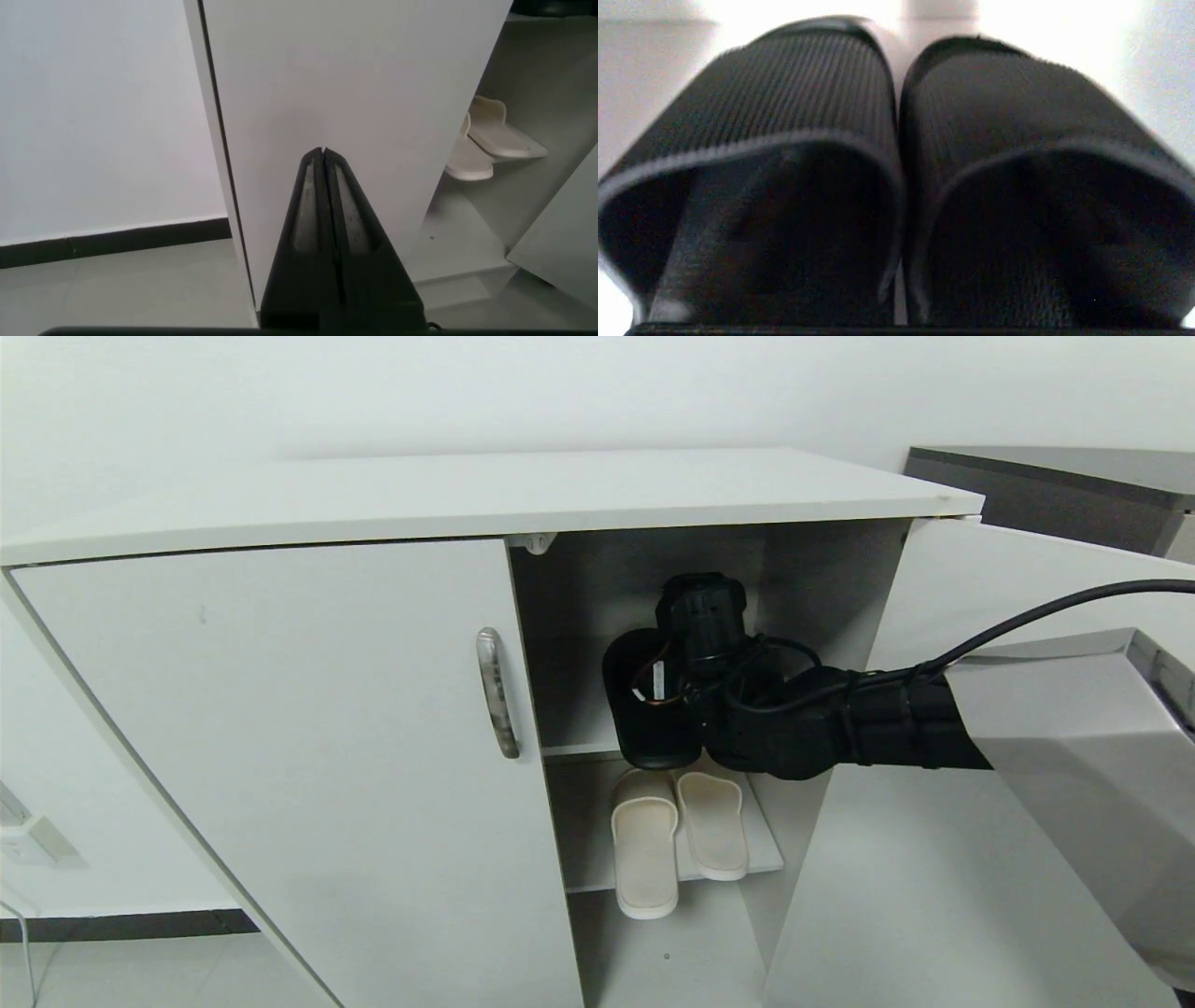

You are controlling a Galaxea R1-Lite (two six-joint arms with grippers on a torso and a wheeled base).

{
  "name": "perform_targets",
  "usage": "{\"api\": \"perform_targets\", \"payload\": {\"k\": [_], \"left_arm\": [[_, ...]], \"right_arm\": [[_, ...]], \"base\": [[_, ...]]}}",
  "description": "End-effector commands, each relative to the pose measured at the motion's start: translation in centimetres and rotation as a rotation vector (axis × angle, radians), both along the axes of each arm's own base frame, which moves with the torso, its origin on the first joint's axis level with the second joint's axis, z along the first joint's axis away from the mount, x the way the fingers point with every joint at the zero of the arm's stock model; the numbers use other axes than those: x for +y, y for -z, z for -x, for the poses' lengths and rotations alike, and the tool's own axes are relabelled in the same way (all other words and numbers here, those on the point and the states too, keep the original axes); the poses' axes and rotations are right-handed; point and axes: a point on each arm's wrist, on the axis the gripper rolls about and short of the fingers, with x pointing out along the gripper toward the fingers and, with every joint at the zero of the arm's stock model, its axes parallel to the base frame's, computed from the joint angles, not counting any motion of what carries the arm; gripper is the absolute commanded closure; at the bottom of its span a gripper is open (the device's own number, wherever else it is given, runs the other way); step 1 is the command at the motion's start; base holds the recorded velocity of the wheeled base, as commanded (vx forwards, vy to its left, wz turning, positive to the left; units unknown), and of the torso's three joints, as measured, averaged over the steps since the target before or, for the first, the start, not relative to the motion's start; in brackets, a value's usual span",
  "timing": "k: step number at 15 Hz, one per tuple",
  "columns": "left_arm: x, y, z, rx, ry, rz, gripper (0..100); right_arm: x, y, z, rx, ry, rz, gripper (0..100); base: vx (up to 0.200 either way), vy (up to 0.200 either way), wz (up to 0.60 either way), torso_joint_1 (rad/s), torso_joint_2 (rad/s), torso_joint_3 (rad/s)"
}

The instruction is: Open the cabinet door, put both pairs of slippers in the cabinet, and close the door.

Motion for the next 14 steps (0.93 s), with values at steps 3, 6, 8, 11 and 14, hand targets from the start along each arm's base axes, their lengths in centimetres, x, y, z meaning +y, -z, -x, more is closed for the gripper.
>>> {"api": "perform_targets", "payload": {"k": [3,6,8,11,14], "left_arm": [[0.0,0.0,0.0,0.001,0.001,-0.003,100],[0.0,0.0,0.0,0.001,0.001,-0.004,100],[0.0,0.0,0.0,0.001,0.001,-0.004,100],[0.0,0.0,0.0,0.001,0.001,-0.004,100],[0.0,0.0,0.0,0.001,0.001,-0.004,100]], "right_arm": [[-0.5,-1.4,3.4,0.012,-0.041,0.007,0],[-1.3,-2.5,6.7,0.013,-0.077,0.008,0],[-2.1,-2.9,8.9,0.006,-0.105,0.001,0],[-3.3,-2.4,12.5,-0.006,-0.163,-0.012,0],[-4.6,-1.5,15.0,-0.031,-0.202,-0.038,0]], "base": [[0.0,0.0,0.0,0.0,0.0,0.0],[0.0,0.0,0.0,0.0,0.0,0.0],[0.0,0.0,0.0,0.0,0.0,0.0],[0.0,0.0,0.0,0.0,0.0,0.0],[0.0,0.0,0.0,0.0,0.0,0.0]]}}
